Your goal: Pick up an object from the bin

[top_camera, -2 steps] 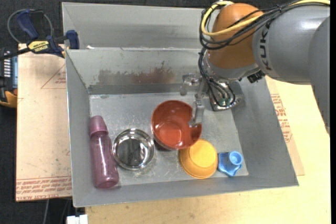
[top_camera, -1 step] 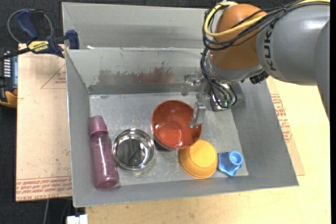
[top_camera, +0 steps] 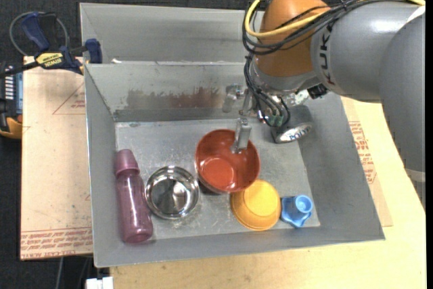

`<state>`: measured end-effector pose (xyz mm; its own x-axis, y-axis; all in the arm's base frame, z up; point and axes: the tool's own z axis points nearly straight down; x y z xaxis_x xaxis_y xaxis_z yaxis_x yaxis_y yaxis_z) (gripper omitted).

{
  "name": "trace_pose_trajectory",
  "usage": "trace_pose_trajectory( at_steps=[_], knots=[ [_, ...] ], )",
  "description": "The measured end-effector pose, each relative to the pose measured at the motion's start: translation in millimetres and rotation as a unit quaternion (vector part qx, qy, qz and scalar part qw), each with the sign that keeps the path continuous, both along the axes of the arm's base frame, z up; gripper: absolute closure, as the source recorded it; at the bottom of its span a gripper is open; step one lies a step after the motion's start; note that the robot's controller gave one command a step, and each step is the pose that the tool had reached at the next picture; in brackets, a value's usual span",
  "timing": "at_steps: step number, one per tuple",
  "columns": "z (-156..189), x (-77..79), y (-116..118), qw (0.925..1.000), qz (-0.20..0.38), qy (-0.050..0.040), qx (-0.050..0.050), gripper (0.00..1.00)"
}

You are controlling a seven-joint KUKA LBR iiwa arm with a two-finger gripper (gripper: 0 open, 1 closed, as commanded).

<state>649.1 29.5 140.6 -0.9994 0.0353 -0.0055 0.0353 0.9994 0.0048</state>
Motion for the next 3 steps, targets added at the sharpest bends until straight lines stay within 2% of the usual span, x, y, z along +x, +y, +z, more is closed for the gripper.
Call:
trace_pose_trajectory(
  at_steps=[1, 2, 3],
  knots=[
    [-71.4, 2.8, 4.9, 0.9921, -0.126, 0.0032, 0.002, 0.00],
    [-64.5, 2.1, 13.7, 0.9936, 0.112, -0.0059, 0.003, 1.00],
    [-64.5, 2.0, 13.5, 0.9936, 0.112, -0.0058, 0.003, 1.00]
  ],
)
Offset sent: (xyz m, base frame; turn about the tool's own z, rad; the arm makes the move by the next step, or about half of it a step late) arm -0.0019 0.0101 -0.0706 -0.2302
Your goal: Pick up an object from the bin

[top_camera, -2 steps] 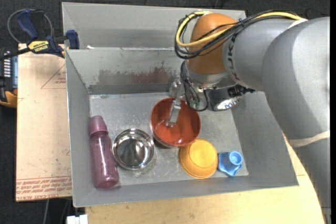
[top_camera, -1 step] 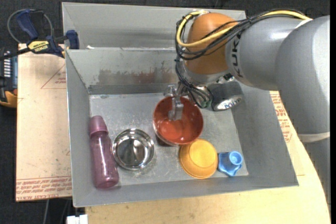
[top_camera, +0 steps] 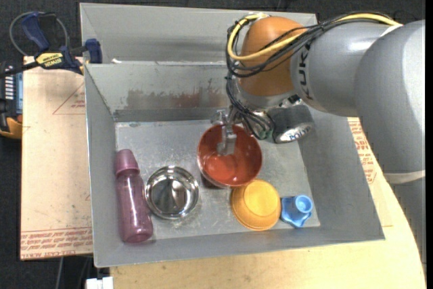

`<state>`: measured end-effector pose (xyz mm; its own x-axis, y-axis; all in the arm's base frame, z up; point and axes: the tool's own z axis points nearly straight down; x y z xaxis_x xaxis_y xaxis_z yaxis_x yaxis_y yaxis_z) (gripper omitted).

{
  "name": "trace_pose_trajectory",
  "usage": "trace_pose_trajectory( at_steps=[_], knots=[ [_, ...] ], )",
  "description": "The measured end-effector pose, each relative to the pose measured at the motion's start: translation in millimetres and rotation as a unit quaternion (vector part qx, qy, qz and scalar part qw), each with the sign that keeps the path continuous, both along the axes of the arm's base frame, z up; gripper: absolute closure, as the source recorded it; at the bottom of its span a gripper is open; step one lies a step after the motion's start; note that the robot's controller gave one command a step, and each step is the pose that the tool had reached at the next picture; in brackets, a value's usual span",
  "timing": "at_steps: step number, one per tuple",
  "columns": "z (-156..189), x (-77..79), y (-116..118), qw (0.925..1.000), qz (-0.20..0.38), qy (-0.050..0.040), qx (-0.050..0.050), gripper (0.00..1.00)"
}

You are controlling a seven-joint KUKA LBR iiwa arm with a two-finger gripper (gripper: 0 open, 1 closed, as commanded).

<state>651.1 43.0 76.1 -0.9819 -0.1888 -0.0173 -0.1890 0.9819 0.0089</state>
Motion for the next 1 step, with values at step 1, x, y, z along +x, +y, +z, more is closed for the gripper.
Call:
trace_pose_trajectory(
  at_steps=[1],
  knots=[
    [20.1, -2.1, 0.1, 1.0000, 0.000, 0.0023, 0.000, 1.00]
  ],
)
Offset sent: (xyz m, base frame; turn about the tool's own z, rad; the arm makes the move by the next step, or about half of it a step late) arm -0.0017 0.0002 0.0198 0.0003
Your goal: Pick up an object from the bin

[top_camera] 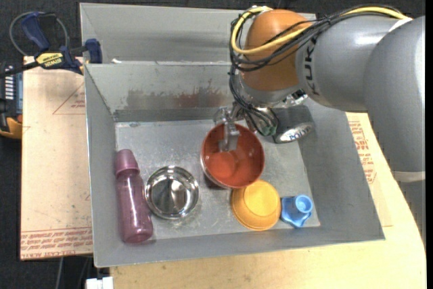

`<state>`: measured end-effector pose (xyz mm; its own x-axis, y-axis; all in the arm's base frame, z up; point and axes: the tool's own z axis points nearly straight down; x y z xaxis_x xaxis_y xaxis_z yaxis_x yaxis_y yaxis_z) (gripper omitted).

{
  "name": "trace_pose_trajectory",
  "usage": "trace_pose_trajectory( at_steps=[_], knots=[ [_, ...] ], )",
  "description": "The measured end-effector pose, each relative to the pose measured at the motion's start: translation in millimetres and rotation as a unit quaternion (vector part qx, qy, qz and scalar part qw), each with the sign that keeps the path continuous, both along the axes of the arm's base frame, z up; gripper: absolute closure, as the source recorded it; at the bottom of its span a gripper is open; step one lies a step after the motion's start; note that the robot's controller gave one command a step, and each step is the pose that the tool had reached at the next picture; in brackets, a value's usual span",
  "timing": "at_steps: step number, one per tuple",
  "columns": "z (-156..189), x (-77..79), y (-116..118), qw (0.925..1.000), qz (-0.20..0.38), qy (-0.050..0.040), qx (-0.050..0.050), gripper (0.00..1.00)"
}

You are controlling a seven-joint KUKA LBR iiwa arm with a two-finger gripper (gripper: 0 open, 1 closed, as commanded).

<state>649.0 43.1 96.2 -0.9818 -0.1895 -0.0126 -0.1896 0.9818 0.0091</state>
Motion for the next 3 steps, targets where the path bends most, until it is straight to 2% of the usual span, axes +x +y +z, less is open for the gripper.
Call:
trace_pose_trajectory(
  at_steps=[2, 3],
  knots=[
    [33, 0.5, 0, 1.0000, -0.001, -0.0021, 0.000, 1.00],
    [60, 0.5, 0, 1.0000, -0.001, -0.0025, 0.000, 1.00]
  ],
)
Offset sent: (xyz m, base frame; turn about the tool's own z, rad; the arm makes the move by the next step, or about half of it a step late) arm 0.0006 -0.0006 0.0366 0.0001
